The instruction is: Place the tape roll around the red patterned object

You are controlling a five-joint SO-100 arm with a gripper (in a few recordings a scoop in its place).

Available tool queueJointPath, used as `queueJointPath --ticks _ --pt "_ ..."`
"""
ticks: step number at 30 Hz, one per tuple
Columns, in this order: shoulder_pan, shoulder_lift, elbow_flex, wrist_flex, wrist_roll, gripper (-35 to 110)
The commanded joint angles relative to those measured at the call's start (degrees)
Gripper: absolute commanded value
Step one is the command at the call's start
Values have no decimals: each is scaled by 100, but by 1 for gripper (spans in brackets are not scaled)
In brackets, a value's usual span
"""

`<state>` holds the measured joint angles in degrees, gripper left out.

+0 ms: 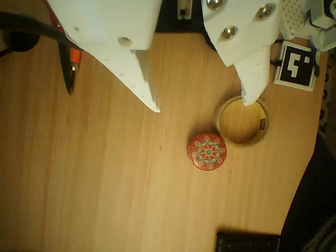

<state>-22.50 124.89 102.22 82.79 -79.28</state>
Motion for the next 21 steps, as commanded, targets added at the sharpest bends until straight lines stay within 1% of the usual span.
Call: queueJointPath --ticks 1,14,18,21 --pt "-1960 -4069 -2716 -1371 62 39" --pt "-2039 -4069 -2786 -1257 62 38" --pt "-2259 -4131 -2733 -1248 114 39" --pt "-2522 -4104 -2514 -1494 79 39"
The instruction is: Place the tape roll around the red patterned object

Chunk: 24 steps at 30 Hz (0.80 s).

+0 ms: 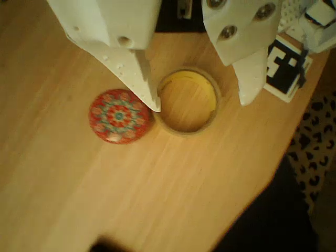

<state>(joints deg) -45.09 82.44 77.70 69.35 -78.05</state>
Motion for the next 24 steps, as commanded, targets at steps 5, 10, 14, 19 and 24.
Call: queueJointPath --ticks 5,10,14,19,24 --pt "-703 -53 105 -694 -229 39" --pt "-984 -545 -369 -571 193 39" --pt "-782 -633 -475 -123 659 39" --pt "-316 -9 105 325 1345 38" --pt "88 756 1160 352 1828 38"
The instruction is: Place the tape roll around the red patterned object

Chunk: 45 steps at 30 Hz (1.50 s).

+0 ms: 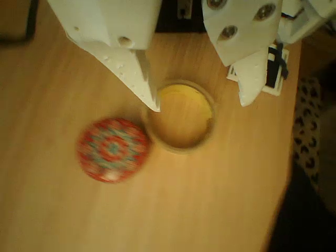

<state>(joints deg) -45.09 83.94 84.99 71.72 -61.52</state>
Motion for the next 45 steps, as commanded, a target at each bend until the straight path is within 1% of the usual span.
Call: queueJointPath --ticks 1,7,10,15,22,31,34,42,45 --pt "132 712 642 114 360 38" --pt "220 914 1837 53 1362 37" --pt "149 984 2364 -185 1793 37" --pt "79 914 2900 -624 2197 37" --pt "88 773 2909 -905 2241 34" --pt "70 598 2812 -1125 2241 26" --pt "88 554 2689 -1134 2241 21" --pt "141 264 1969 -1037 2188 0" --pt "158 220 1881 -984 2092 0"
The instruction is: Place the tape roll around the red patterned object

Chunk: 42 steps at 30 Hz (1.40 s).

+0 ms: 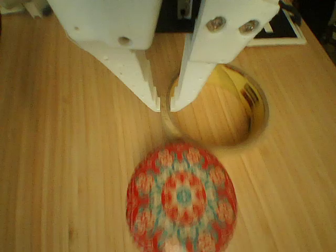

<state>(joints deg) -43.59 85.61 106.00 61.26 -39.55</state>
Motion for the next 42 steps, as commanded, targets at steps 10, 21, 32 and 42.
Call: queueJointPath --ticks 10,21,32,42 --pt "18 62 -114 141 -202 0" --pt "-26 352 -176 439 -167 0" --pt "176 1151 -765 1477 -132 0" --pt "835 1811 -413 1485 536 0"
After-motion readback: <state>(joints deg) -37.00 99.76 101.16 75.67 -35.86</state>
